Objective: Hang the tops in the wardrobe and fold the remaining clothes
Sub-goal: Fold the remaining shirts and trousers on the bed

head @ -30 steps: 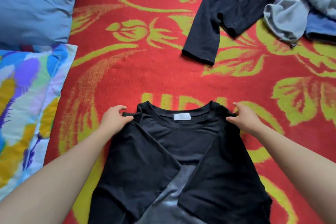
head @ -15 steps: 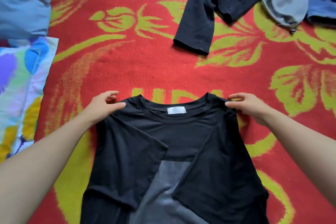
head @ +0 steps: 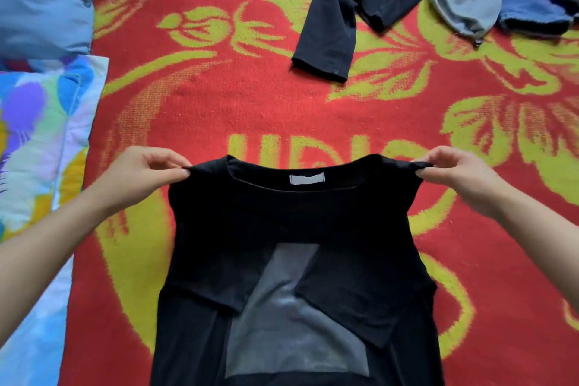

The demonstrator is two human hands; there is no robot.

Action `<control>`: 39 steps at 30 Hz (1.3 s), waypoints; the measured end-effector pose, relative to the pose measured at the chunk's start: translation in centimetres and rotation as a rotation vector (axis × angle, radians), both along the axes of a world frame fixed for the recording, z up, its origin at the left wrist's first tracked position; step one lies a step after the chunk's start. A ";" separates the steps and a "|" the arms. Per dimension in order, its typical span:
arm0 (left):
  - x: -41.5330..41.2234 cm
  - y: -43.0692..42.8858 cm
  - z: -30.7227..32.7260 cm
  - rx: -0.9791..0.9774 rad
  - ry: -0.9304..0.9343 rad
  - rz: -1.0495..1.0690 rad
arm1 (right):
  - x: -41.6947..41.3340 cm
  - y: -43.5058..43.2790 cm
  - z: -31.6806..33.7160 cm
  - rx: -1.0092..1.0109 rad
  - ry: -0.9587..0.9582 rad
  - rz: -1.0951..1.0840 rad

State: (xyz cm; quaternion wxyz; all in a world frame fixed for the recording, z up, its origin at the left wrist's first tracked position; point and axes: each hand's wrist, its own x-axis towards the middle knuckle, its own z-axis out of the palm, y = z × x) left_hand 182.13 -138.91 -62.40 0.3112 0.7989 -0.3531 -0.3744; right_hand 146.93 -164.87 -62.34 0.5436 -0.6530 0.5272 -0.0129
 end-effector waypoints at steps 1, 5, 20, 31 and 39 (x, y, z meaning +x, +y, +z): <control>-0.3 1.2 0.7 -0.036 -0.005 -0.043 | -0.8 0.7 0.8 0.009 -0.018 0.010; -2.5 6.4 2.1 -0.213 -0.200 -0.329 | -4.0 4.1 3.3 0.047 -0.025 0.104; -17.0 21.4 -8.1 0.333 -0.770 -0.623 | -12.7 16.5 -6.9 -0.443 0.595 1.158; -11.3 10.8 -7.9 0.494 -0.566 0.203 | -5.4 13.9 -7.5 -0.370 0.614 -0.039; -7.5 9.5 -9.0 0.457 -0.224 0.509 | -5.2 10.5 -8.5 -0.169 0.373 -0.422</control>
